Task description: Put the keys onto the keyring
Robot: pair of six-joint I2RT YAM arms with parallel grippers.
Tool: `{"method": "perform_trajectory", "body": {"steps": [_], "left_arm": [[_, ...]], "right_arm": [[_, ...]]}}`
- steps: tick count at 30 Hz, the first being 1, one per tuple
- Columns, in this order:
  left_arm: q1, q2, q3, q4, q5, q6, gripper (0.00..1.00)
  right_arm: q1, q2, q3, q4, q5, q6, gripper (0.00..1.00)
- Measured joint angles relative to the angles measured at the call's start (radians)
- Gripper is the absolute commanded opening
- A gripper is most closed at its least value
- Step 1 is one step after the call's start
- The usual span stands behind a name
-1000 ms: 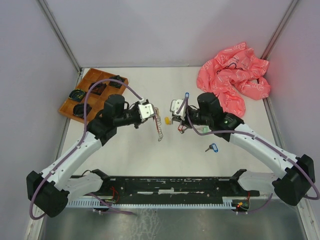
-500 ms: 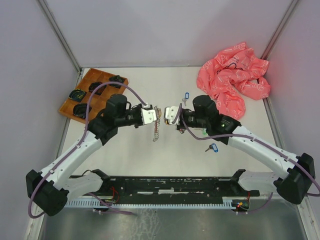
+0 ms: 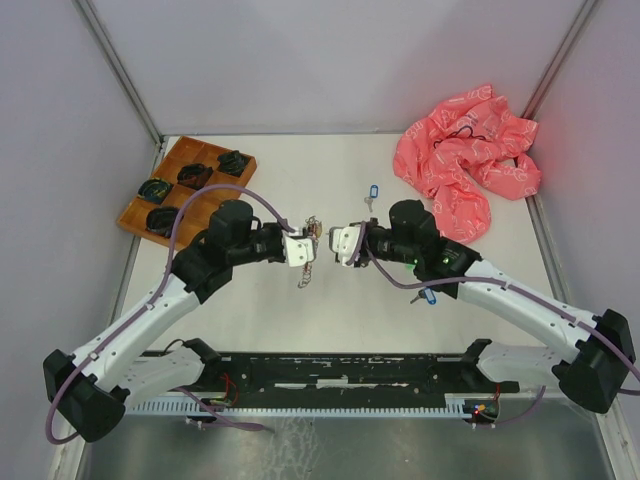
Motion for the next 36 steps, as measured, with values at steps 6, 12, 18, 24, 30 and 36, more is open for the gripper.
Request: {"method": "perform_trajectory", "body": {"steps": [6,12,18,24,30,36], "left_arm": [[-0.015,0.000,-0.007,0.008,-0.021,0.026,0.03],[-0.033,-0.014,-0.026,0.041,-0.045,0.070,0.03],[-0.060,-0.037,-0.062,0.087,-0.080,0.106,0.03],[-0.075,-0.048,-0.069,0.115,-0.103,0.123,0.03],[-0.084,-0.052,-0.070,0.132,-0.104,0.136,0.03],[-0.084,-0.053,-0.070,0.136,-0.106,0.142,0.03]], "right_arm": [[0.003,-0.011,-0.024,0.003,-0.001,-0.096,0.01],[0.006,-0.014,-0.024,-0.005,-0.020,-0.187,0.01],[0.006,-0.014,-0.024,0.000,-0.021,-0.238,0.01],[0.016,-0.014,-0.024,0.026,-0.024,-0.264,0.01],[0.032,-0.014,-0.026,0.065,-0.022,-0.280,0.01],[0.044,-0.016,-0.033,0.087,-0.004,-0.290,0.01]]}}
